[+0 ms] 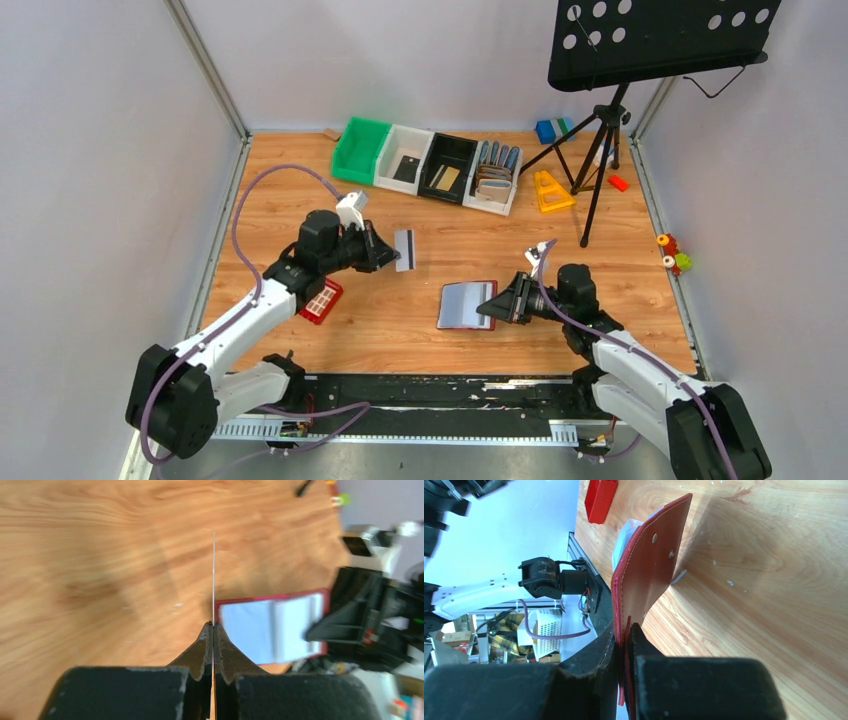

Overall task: Take the credit cards out of the card holder
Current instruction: Place the credit card in the storage box.

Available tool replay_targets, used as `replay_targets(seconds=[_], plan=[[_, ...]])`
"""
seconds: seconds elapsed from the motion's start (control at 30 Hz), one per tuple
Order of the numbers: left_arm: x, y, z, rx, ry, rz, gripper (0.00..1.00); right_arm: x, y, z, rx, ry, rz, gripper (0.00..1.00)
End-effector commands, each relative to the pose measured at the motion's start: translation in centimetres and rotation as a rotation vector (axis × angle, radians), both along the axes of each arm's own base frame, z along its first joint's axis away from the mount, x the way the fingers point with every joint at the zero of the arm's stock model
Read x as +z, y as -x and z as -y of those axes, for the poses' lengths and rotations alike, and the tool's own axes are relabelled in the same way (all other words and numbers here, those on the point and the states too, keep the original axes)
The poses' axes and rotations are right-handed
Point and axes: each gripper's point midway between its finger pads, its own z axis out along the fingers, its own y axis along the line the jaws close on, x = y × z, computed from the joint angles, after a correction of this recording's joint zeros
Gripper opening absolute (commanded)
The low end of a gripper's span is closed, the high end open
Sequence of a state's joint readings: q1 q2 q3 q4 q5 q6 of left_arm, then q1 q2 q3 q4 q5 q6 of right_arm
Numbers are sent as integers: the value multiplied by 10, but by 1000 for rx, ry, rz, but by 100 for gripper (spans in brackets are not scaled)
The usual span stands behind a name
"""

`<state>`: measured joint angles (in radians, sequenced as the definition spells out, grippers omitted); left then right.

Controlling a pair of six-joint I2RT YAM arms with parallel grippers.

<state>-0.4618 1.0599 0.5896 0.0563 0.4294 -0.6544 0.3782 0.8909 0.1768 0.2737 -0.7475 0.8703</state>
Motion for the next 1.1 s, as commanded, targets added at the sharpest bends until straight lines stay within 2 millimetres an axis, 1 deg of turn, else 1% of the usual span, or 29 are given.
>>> replay_targets(seconds=[0.0,0.1,0.13,0.17,0.2,0.23,0.27,0.37,0.43,0.47,0.57,0.6,0.77,0.83,0.87,0.9,0.97,1.0,1.07], plan=[[-26,-24,-51,129,-386,3,0,13,-12,0,-4,25,98,0],[-4,-56,-50,156,-430,55,0,14,-13,2,-3,45,115,0],[-1,-66,-51,157,-465,47,0,14,-14,2,-2,52,120,0],[13,-78,-53,179,-486,81,0,14,-14,2,0,59,124,0],[20,-91,-57,200,-525,97,0,13,-14,3,3,66,129,0],[20,-105,-63,227,-578,94,0,12,-14,3,8,71,128,0],[26,-119,-69,257,-615,104,0,13,-13,3,12,75,132,0],[35,-155,-80,299,-697,96,0,14,-12,4,13,74,134,0],[40,-177,-86,328,-742,105,0,17,-10,3,14,62,133,0],[39,-187,-90,342,-767,102,0,18,-9,3,17,60,135,0],[41,-213,-101,372,-814,92,0,21,-10,4,27,80,149,0],[45,-222,-103,384,-820,102,0,22,-11,4,28,87,154,0],[38,-260,-110,372,-884,140,0,22,-15,5,16,98,183,0],[25,-278,-109,347,-900,148,0,21,-18,5,15,107,187,0],[22,-288,-108,338,-897,154,0,22,-20,4,17,107,192,0],[23,-299,-106,329,-873,163,0,24,-21,3,23,102,196,0],[15,-316,-103,307,-844,155,0,27,-23,0,31,89,205,0],[4,-323,-104,289,-836,135,0,29,-24,-1,33,80,206,0],[-3,-336,-106,279,-807,134,0,31,-25,-3,36,68,210,0]])
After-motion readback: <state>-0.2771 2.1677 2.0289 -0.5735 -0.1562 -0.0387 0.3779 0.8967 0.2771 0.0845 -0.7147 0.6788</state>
